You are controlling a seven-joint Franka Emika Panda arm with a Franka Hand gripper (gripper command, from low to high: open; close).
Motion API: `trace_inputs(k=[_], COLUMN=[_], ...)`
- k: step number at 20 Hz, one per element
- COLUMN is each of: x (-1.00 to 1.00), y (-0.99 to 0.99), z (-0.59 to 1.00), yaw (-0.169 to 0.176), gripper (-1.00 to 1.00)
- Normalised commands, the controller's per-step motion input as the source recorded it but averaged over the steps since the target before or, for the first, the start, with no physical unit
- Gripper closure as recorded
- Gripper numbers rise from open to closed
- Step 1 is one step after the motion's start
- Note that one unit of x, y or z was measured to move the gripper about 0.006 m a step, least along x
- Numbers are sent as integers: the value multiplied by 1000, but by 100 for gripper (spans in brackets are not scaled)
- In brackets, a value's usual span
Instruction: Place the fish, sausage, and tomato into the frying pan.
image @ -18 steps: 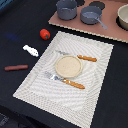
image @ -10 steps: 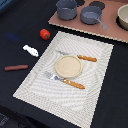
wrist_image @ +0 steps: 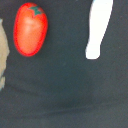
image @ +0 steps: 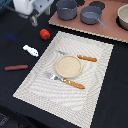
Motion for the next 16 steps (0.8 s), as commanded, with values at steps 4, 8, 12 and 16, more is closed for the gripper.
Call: trace_inputs(k=[4,8,12,16], x=[-122,-187,-193,-291], y=[-976,-768,-612,-440], z=[-409,-299,-220,-255], yaw=[25,98,156,186], gripper=[-100,-100,-100,-100])
